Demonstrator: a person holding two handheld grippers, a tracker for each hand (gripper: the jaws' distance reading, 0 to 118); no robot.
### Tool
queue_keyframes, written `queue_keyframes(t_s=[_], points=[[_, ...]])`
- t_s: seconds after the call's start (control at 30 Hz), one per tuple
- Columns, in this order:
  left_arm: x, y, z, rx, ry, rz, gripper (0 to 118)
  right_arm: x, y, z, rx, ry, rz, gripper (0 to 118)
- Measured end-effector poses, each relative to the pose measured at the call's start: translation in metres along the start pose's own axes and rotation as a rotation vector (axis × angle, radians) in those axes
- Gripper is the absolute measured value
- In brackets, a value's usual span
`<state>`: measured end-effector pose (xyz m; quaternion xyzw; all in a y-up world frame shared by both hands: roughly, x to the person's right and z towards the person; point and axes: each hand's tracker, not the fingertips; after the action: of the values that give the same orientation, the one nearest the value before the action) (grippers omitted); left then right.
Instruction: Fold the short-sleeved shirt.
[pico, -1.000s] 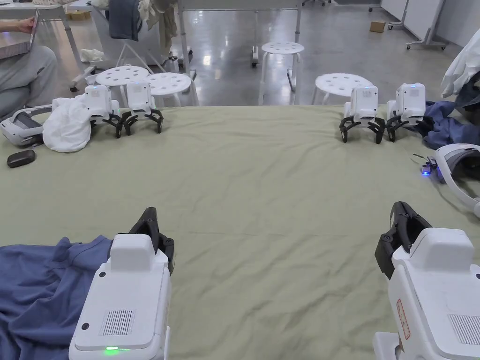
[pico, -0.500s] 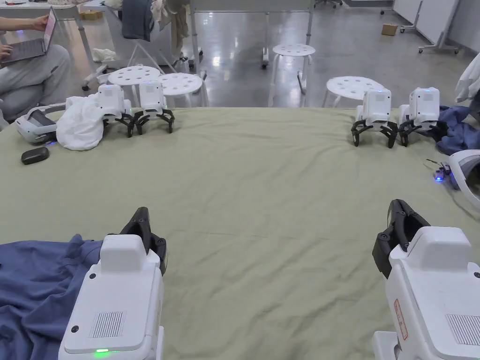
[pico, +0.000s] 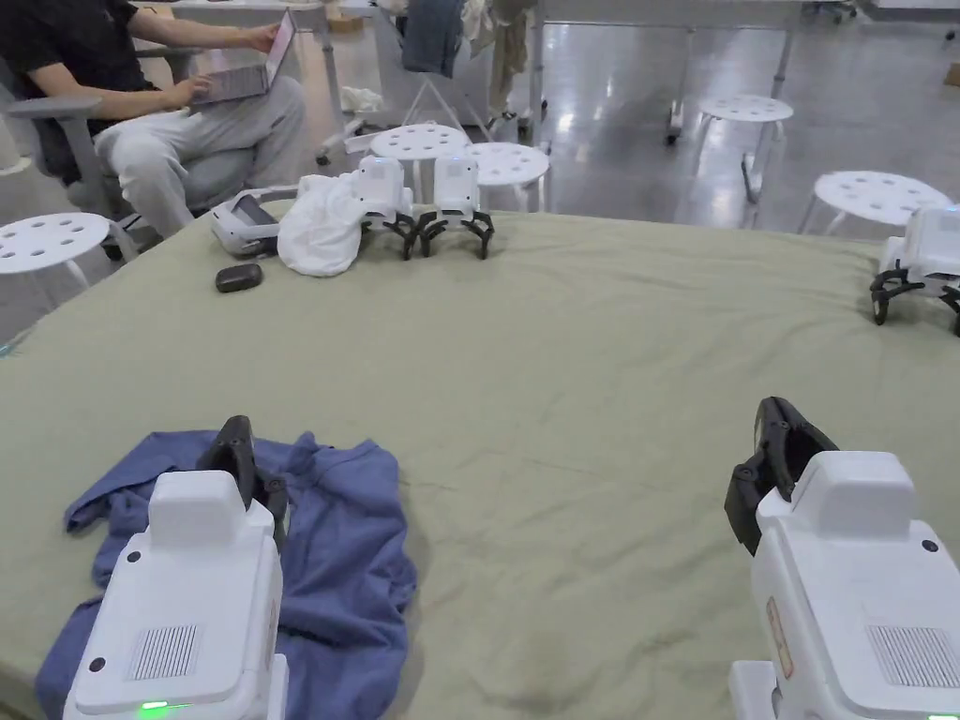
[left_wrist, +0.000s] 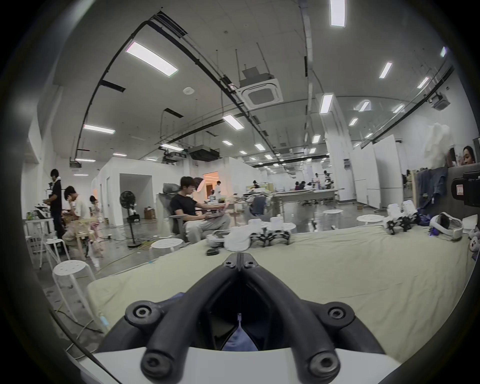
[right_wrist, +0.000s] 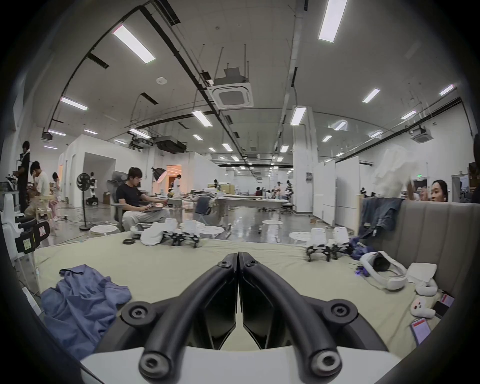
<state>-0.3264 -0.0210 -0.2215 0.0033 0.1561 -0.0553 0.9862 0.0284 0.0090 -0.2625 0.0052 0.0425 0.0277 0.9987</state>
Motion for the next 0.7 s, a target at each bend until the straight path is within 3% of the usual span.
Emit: queue_keyframes(t_s=[0.4, 0.7], points=[[-0.096, -0.016, 0.034, -0.052, 0.206, -0.026, 0, -0.095, -0.005, -0.020, -0.013, 0.210, -0.006, 4], [-0.129, -0.024, 0.050, -0.081, 0.277, -0.043, 0, -0.130, -0.009, -0.023, -0.027, 0.299, -0.001, 4]])
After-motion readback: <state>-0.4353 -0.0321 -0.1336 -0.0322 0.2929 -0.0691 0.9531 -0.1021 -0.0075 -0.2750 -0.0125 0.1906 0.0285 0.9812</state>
